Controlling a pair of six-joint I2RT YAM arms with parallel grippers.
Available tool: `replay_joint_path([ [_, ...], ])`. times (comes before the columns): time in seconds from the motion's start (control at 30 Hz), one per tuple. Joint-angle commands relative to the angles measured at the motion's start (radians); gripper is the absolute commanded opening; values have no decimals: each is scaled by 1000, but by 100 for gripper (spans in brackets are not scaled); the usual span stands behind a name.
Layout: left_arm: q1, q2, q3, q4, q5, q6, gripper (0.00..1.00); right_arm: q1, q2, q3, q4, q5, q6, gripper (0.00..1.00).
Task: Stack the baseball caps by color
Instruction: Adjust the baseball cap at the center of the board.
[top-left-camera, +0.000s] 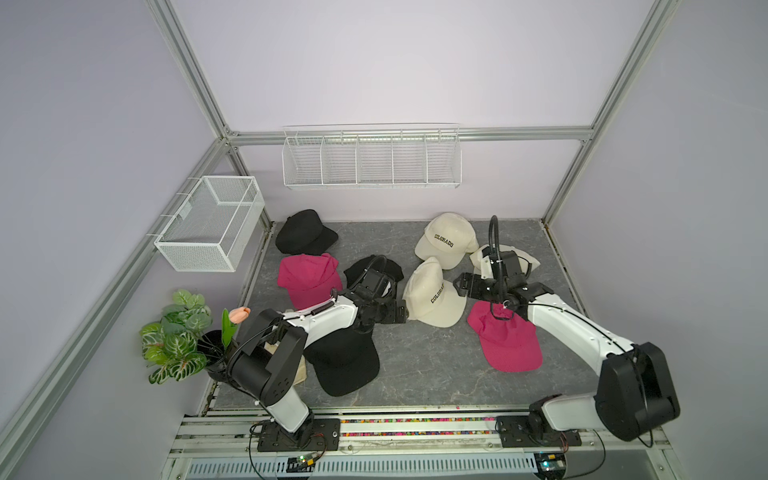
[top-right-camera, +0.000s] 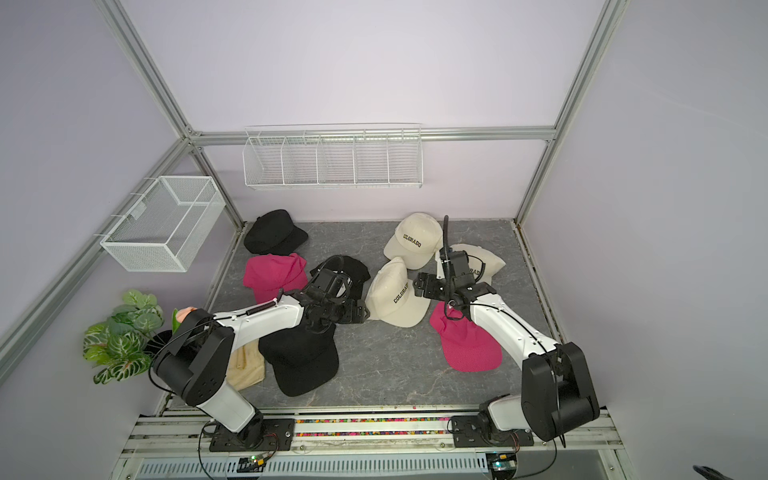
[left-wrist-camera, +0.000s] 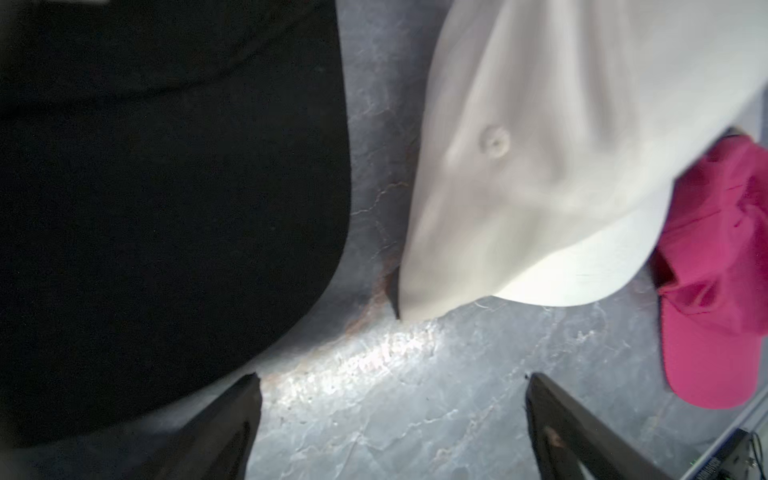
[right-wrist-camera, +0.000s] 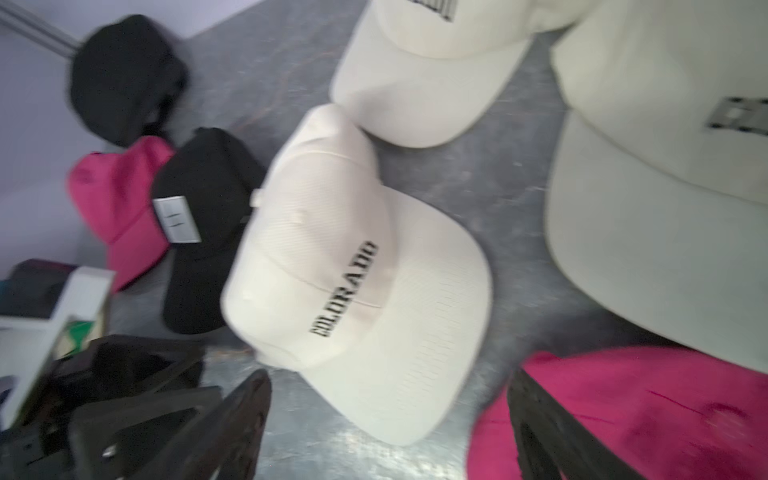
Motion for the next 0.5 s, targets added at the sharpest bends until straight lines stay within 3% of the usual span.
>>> replay_joint_path([
  [0.0, 13, -104, -2, 48, -56, -42, 99, 69, 49, 68, 109, -150, 56, 89],
  [0.07, 45, -149, 6, -8, -170, -128, 99, 116, 93, 125, 106, -162, 59, 89],
  [0.27, 75, -262, 50, -71, -90, -156, 99, 207, 240, 242, 112, -206, 92, 89],
  [0.4, 82, -277, 82, -228, -264, -257, 99, 250, 338, 293, 107, -206, 116, 89],
  [0.47, 110, -269, 78, -220, -262, -287, 100, 257, 379, 324, 95, -205, 119, 89],
])
